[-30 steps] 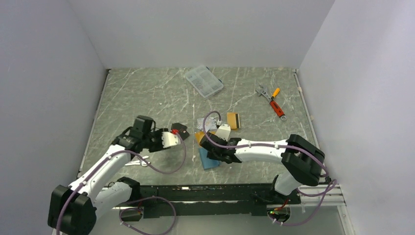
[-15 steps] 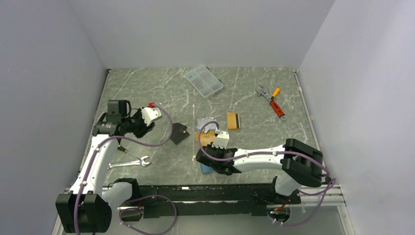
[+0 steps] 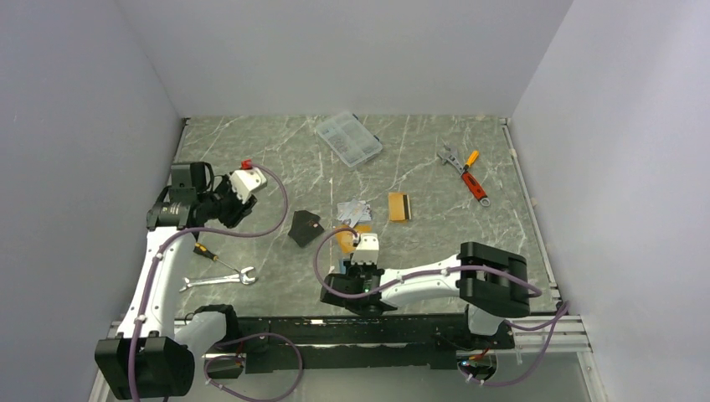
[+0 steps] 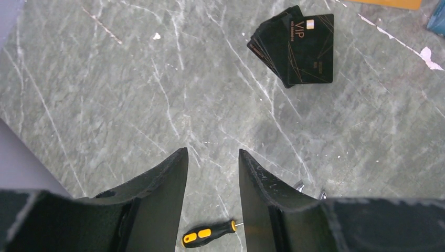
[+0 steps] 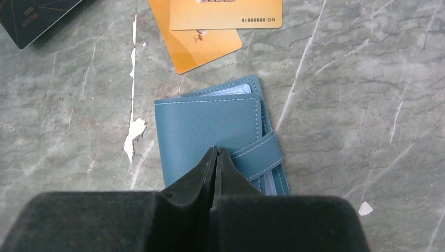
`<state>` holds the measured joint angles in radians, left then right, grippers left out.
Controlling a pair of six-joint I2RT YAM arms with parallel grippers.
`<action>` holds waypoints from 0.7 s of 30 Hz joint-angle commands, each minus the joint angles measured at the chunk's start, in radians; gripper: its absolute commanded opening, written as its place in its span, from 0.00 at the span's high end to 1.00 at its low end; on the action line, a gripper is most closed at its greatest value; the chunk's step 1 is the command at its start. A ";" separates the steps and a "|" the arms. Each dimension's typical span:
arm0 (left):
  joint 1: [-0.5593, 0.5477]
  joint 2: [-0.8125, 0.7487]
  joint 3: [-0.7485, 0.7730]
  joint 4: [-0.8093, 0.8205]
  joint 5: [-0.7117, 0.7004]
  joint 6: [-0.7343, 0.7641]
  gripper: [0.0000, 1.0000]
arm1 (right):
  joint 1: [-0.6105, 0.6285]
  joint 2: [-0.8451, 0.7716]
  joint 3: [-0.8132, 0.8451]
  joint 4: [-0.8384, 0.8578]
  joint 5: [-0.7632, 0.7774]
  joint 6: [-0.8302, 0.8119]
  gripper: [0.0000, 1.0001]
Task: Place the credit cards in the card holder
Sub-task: Close the card holder at the center of the board.
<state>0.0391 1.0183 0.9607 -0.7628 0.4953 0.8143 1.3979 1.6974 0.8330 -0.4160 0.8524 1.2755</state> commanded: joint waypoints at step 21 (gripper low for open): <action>0.086 -0.050 0.169 -0.206 0.102 -0.112 0.01 | 0.116 0.171 0.169 -0.391 -0.374 -0.083 0.62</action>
<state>0.1211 1.0088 1.1049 -0.9138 0.5350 0.7277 1.4776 1.7538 0.9592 -0.5667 0.8577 1.2278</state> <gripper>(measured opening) 0.984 0.297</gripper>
